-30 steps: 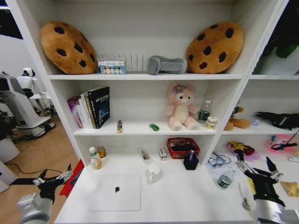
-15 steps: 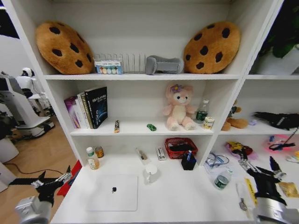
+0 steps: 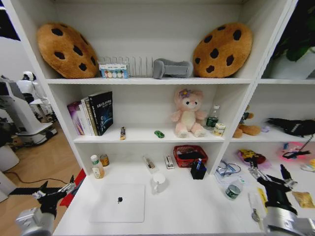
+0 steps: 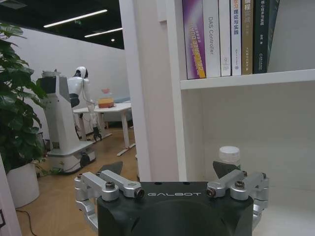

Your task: Organize the objects on the table.

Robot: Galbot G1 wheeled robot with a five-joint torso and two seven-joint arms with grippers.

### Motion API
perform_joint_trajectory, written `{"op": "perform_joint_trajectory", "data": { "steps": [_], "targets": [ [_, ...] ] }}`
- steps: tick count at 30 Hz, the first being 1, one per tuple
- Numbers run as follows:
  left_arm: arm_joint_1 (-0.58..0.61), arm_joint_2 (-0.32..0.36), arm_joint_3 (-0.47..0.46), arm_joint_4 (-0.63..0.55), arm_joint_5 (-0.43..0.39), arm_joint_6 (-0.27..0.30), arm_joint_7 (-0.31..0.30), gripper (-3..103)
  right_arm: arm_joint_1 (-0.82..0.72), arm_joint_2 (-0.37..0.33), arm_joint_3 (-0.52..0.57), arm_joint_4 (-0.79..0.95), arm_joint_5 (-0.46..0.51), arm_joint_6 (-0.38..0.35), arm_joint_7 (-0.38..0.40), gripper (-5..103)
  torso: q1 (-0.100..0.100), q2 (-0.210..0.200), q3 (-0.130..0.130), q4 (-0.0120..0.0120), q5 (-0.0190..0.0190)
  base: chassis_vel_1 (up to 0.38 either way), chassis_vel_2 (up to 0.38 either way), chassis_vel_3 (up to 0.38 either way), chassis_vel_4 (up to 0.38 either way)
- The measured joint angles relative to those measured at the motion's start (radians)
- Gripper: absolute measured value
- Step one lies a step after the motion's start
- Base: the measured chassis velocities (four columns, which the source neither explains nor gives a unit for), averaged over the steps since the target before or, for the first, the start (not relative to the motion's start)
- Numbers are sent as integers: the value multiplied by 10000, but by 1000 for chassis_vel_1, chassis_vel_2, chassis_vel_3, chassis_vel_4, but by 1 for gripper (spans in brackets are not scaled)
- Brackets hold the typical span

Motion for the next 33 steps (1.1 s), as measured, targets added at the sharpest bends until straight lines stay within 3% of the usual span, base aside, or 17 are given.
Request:
{"op": "perform_joint_trajectory", "data": {
  "steps": [12,25,33],
  "targets": [
    [-132,122,33,162,-38,-5,4,100,297,-35,-208,-6,-180,42,276,100,3,-2,1,1,0,29,-27,-29,30],
    [-204,187,58,279,-73,-4,2,100,459,-117,-236,-64,-170,-17,604,100,-11,4,-3,2,3,171,-161,-159,163],
    [-209,170,62,292,-73,-5,0,100,555,-180,-252,-54,-147,-80,725,100,9,-4,3,0,-1,-26,-21,19,5]
  ]
}}
